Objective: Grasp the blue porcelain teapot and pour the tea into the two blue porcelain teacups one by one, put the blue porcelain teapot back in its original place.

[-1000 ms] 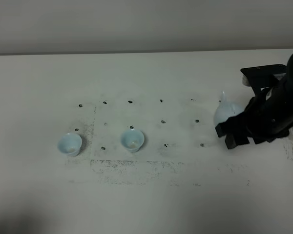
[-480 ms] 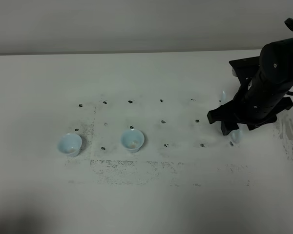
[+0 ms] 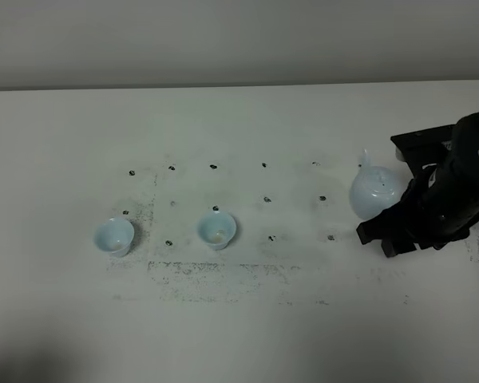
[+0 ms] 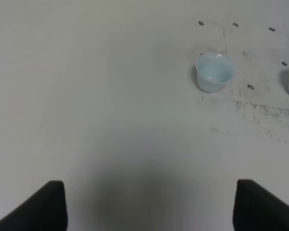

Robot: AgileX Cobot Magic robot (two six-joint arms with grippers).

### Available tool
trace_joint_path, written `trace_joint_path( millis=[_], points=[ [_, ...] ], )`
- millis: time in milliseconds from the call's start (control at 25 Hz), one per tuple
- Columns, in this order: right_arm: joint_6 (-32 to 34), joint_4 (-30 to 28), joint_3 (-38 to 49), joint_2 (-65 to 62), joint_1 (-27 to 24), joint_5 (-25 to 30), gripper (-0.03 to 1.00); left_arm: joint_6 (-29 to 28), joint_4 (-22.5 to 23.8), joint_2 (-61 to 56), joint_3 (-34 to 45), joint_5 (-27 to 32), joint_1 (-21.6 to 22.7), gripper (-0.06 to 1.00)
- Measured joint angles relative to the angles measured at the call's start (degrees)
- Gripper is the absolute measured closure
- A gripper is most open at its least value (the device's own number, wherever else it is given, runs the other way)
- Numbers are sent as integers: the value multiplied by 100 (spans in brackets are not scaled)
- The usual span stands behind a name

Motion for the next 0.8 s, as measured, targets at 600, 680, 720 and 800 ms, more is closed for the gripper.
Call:
trace_joint_path(
  millis=[600,680,720,800],
  points=[
    [-274,436,-1045,719,-588,103,54,0,0,0,0,0,0,27],
    [-274,544,-1076,738,-588,77,54,0,0,0,0,0,0,27],
    [-330,593,-1084,778,-588,47,54,0,0,0,0,0,0,27],
    [-376,685,-1101,890,-588,20,54,0,0,0,0,0,0,27]
  ],
)
